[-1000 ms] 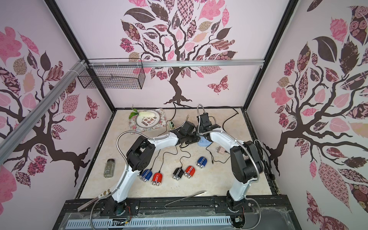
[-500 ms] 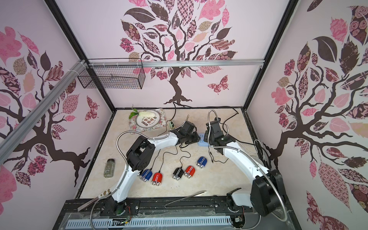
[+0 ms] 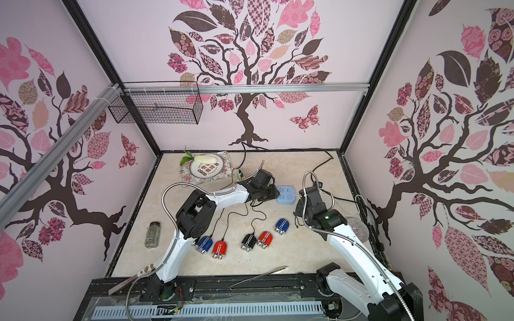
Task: Unplug the electric shaver
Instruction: Place the plug at the center of the board.
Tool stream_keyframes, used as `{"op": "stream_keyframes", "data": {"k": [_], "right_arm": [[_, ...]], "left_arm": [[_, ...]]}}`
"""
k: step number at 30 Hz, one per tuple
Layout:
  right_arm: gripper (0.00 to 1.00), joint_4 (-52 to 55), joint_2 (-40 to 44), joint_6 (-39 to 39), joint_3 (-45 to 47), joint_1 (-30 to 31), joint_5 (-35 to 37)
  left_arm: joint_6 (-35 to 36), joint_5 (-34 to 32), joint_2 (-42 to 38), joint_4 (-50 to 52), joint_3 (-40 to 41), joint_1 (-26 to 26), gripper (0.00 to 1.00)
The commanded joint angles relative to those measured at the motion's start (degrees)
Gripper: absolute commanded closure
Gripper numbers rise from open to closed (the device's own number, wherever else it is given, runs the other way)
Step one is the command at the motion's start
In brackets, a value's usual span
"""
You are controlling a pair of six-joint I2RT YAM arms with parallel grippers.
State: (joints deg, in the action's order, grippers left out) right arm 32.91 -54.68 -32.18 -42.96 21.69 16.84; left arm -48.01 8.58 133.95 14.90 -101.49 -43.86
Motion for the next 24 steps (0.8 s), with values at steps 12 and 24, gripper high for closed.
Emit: {"op": "stream_keyframes", "data": {"k": [12, 24], "right_arm": [[0.80, -1.45, 0.78, -5.51, 6.48, 0.32, -2.75], [0.80, -9.21, 5.24, -8.23, 15.45, 0.37, -14.14]], "left_arm": [[1.16, -1.18, 0.17, 4.32, 2.46, -0.10, 0.58], [1.21, -1.10, 0.02, 4.24, 2.87, -0.09, 0.56]]}}
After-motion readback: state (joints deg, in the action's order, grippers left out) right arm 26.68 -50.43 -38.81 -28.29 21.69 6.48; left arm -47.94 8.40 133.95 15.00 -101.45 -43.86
